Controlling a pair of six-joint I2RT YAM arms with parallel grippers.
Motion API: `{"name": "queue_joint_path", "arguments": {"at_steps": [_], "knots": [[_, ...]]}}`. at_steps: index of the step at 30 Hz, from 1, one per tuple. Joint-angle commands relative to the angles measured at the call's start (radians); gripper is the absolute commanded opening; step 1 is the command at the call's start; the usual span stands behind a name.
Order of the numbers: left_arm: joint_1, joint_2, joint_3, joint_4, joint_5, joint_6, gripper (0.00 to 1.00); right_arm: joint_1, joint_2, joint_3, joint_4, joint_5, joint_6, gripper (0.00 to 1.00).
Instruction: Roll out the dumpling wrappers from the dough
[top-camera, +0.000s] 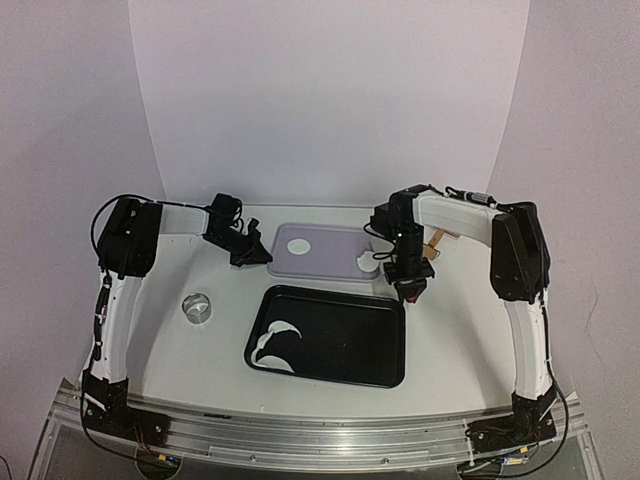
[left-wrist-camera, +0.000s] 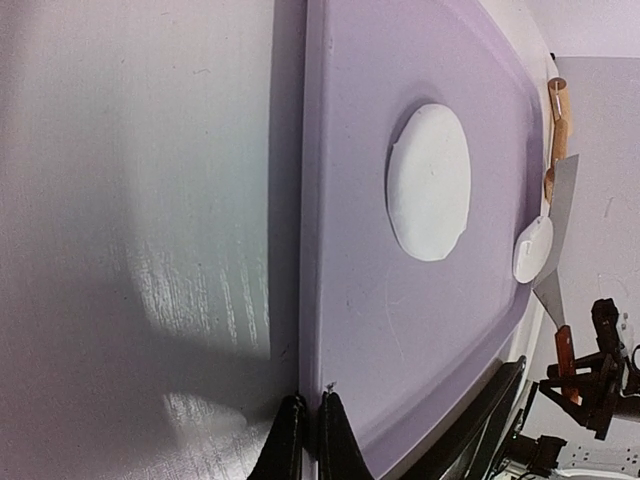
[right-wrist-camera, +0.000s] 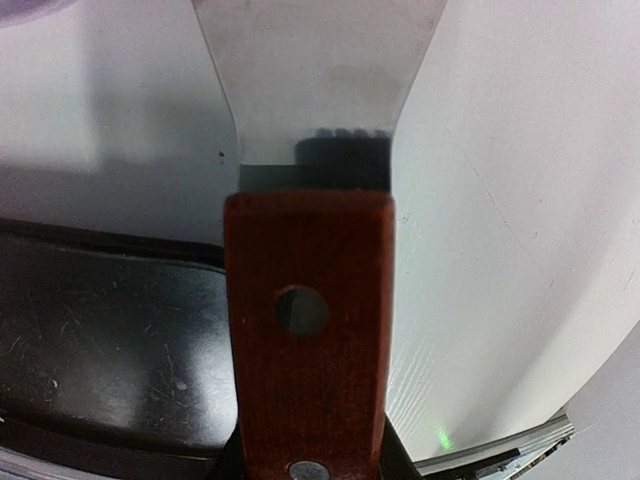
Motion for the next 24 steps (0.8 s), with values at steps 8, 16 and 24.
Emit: {"name": "queue_joint_path", "arguments": {"at_steps": [8,16,24], "knots": [[-0.016,-0.057,0.002,0.024,0.021,-0.023,0.00,0.044,0.115,0.249,-0.452,-0.023,-0.019,0.00],[-0.017,-0.053,0.002,0.028,0.024,-0.027,0.00,0.050,0.176,0.444,-0.460,-0.015,-0.037,0.00],[-0.018,-0.054,0.003,0.028,0.023,-0.028,0.00,0.044,0.112,0.429,-0.459,0.039,-0.045,0.00]]}}
